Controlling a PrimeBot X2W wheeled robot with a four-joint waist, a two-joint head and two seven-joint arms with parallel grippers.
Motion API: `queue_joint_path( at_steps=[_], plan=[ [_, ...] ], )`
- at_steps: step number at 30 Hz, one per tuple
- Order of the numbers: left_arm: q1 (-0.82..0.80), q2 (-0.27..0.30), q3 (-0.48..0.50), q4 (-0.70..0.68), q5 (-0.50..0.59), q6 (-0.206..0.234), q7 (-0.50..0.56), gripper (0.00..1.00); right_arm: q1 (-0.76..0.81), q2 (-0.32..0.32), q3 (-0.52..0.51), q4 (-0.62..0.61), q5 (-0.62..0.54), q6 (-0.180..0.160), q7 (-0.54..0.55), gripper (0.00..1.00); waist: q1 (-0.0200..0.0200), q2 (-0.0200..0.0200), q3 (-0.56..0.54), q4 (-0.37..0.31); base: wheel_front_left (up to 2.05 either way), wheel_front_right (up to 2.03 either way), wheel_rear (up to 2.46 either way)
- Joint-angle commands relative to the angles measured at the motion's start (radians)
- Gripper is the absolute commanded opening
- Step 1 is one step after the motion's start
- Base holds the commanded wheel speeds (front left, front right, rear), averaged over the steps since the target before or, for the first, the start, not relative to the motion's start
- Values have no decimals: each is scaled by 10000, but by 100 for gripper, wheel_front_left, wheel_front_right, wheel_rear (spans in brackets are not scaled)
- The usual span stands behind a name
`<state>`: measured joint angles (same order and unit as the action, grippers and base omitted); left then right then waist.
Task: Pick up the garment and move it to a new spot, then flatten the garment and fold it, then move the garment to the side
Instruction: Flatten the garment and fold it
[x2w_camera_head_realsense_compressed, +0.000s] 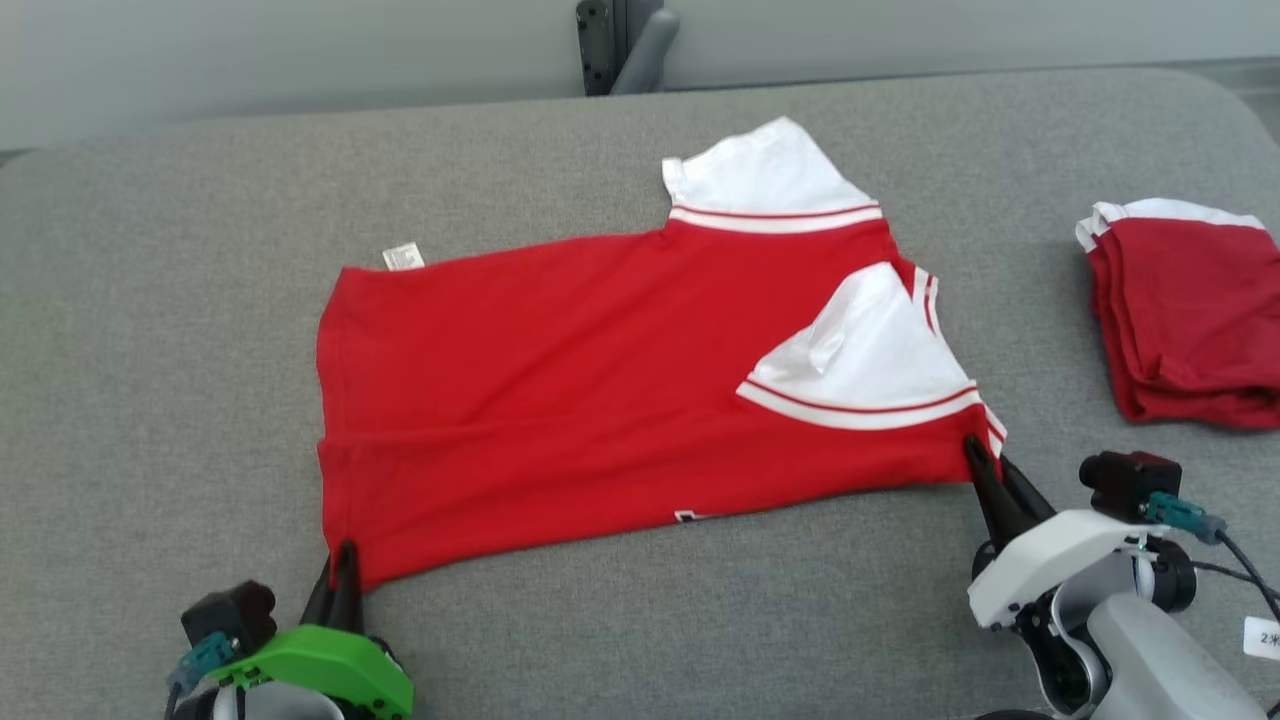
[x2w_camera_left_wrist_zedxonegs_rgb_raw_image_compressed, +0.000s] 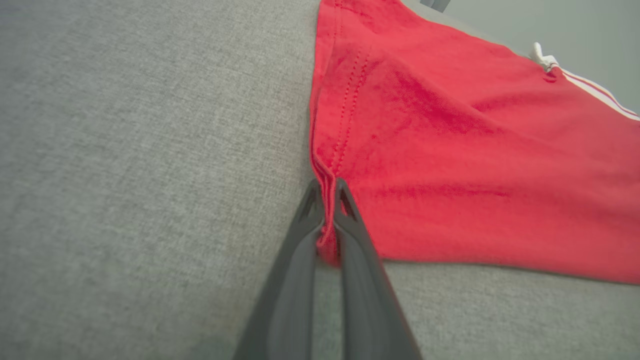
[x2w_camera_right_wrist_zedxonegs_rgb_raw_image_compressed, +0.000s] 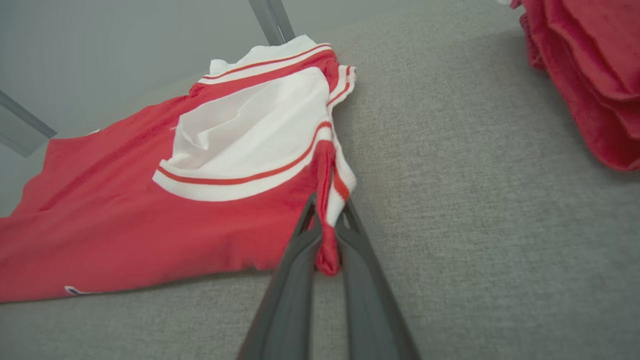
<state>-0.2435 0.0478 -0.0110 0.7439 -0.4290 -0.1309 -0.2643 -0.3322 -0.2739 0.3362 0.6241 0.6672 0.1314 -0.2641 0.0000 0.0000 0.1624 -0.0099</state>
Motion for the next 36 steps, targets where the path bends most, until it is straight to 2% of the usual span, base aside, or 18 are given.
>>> queue_joint_path(
  at_steps=[1, 6, 13, 14, 15, 16, 21, 25, 31, 34, 35, 36],
  plan=[
    [285, 122, 60, 62, 18, 15, 4, 0, 252, -2, 6, 57, 79, -16, 1, 0, 0, 0, -1009, 13, 0, 0, 0],
    [1006, 302, -5, 357, -14, 18, 4, 0, 998, 6, 90, 96, 297, -16, 1, 0, 0, 0, -1683, 16, 0, 0, 0],
    [1492, 360, -120, 692, -37, 19, 3, 0, 1789, -136, 161, 108, 486, -18, 0, 0, 0, 0, -1701, 38, 0, 0, 0],
    [1514, 339, -74, 671, 4, 19, 3, 12, 1776, -142, 139, 109, 440, -18, 0, 9, 0, 0, -1659, 45, 0, 0, 0],
    [1539, 307, -29, 646, 46, 19, 3, 69, 1746, -161, 2, 138, 349, -18, 0, 72, 0, 0, -1615, 55, 0, 0, 0],
    [1544, 287, 38, 612, 121, 18, 5, 100, 1719, -147, -85, 165, 257, -18, 0, 100, 0, 0, -1575, 72, 0, 0, 0],
    [1635, 150, 520, -689, 1087, 438, 5, 100, 1731, 203, -846, -1000, -822, -10, 3, 100, 0, 0, -1310, 311, 0, 0, 0],
    [1798, 82, 652, -1317, 1563, 484, 3, 100, 1861, 448, -170, -1466, -1143, -13, 1, 100, 0, 0, -1227, 451, 0, 0, 0],
    [1687, 38, 386, -1452, 1505, 350, 3, 100, 1361, 602, 912, -1099, -1056, -11, 1, 100, 0, 0, -991, 650, 0, 0, 0],
    [1514, 43, 84, -1501, 1336, 403, 3, 100, 1007, 650, 1111, -760, -1031, -11, 1, 84, 0, 0, -799, 817, 0, 0, 0],
    [1459, 45, -23, -1516, 1302, 416, 3, 100, 892, 645, 1117, -627, -1013, -11, 1, 74, 0, 0, -718, 895, 0, 0, 0],
    [1459, 45, -23, -1516, 1302, 416, 3, 100, 892, 645, 1117, -627, -1013, -11, 1, 74, 0, 0, -718, 895, 0, 0, 0]
  ],
)
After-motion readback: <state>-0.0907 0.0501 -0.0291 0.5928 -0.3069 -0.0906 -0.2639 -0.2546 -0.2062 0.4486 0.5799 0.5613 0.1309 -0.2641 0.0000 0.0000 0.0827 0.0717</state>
